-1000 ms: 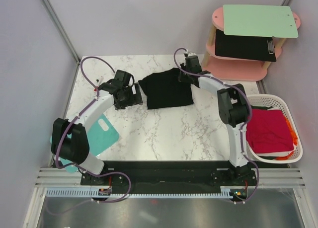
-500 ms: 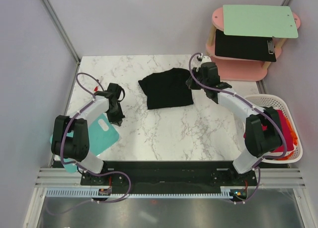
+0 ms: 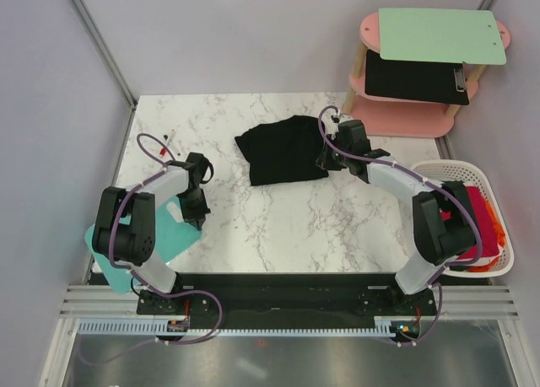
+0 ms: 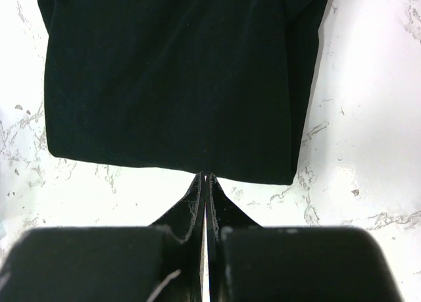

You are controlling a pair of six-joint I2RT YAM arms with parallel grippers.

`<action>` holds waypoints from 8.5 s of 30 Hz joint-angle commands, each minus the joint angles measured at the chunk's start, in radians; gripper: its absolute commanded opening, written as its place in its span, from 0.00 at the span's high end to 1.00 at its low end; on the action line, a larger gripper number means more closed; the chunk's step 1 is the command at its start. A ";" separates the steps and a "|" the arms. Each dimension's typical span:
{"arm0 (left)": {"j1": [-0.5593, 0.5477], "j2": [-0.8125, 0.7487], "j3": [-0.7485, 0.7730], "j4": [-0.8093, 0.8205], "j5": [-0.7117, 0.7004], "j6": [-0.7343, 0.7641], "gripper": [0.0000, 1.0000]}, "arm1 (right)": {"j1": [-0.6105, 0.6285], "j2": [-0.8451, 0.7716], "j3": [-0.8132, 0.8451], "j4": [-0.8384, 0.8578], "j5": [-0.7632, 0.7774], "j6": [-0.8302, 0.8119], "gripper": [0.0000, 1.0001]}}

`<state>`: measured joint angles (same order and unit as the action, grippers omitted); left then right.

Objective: Fold and stack the t-shirts
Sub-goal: Put the neatly folded tshirt into the corner of the board with the right arm

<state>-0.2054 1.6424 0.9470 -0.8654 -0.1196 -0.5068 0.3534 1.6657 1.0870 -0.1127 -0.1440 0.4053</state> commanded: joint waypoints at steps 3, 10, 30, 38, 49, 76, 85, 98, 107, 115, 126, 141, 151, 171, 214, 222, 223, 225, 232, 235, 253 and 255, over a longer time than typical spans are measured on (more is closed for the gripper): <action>-0.041 -0.119 -0.013 -0.026 0.034 0.004 0.98 | -0.001 0.011 0.039 0.018 -0.032 0.015 0.98; -0.185 -0.102 -0.019 -0.102 0.000 -0.064 0.98 | -0.001 0.032 0.022 0.024 -0.043 0.026 0.98; -0.244 0.207 0.026 -0.258 -0.281 -0.262 0.98 | -0.036 0.022 0.028 0.018 -0.118 0.033 0.97; -0.180 0.257 0.012 -0.146 -0.272 -0.251 0.98 | -0.059 0.023 0.040 0.016 -0.160 0.041 0.97; 0.009 0.206 0.041 -0.100 -0.364 -0.237 0.98 | -0.059 0.057 0.044 0.010 -0.198 0.035 0.97; -0.003 -0.329 -0.076 0.285 0.093 -0.065 0.98 | 0.171 0.100 0.206 -0.108 0.023 -0.132 0.96; -0.003 -0.694 -0.067 0.315 0.135 -0.041 0.00 | 0.297 0.347 0.500 -0.130 0.057 -0.163 0.97; -0.003 -0.696 -0.091 0.321 0.181 -0.052 0.00 | 0.364 0.830 1.063 -0.252 0.106 -0.172 0.99; -0.003 -0.694 -0.169 0.350 0.198 -0.056 0.00 | 0.363 0.985 1.222 -0.200 0.274 -0.155 0.99; -0.003 -0.682 -0.212 0.371 0.215 -0.059 0.00 | 0.328 0.984 1.154 -0.193 0.343 -0.114 1.00; -0.003 -0.661 -0.254 0.422 0.259 -0.072 0.02 | 0.210 0.838 0.903 -0.209 0.371 -0.037 1.00; -0.003 -0.647 -0.280 0.451 0.291 -0.078 0.02 | 0.105 0.669 0.643 -0.306 0.428 -0.014 1.00; -0.003 -0.668 -0.298 0.459 0.314 -0.088 0.03 | 0.007 0.560 0.475 -0.334 0.425 0.029 1.00; -0.005 -0.661 -0.313 0.479 0.334 -0.095 0.03 | -0.093 0.460 0.286 -0.404 0.455 0.012 1.00; -0.005 -0.678 -0.335 0.502 0.385 -0.055 0.00 | 0.059 0.072 0.211 -0.179 0.138 -0.100 0.23; -0.005 -0.675 -0.343 0.502 0.394 -0.053 0.00 | 0.019 0.006 0.137 -0.202 0.438 -0.076 1.00; -0.005 -0.675 -0.344 0.502 0.394 -0.053 0.00 | 0.006 0.014 0.145 -0.240 0.480 -0.072 1.00; -0.003 -0.678 -0.347 0.503 0.394 -0.053 0.00 | -0.008 0.043 0.165 -0.275 0.507 -0.071 1.00; -0.005 -0.671 -0.366 0.511 0.393 -0.053 0.00 | -0.030 0.081 0.149 -0.303 0.595 -0.066 1.00; -0.005 -0.671 -0.372 0.513 0.396 -0.055 0.00 | -0.030 0.121 0.155 -0.311 0.600 -0.069 1.00; -0.006 -0.684 -0.378 0.516 0.400 -0.049 0.00 | 0.001 0.232 0.191 -0.300 0.484 -0.030 1.00; -0.005 -0.693 -0.379 0.516 0.397 -0.049 0.00 | 0.001 0.183 0.176 -0.300 0.526 -0.023 1.00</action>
<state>-0.2100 0.9783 0.5789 -0.3859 0.2474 -0.5827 0.3443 1.9175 1.2709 -0.4080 0.3523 0.3470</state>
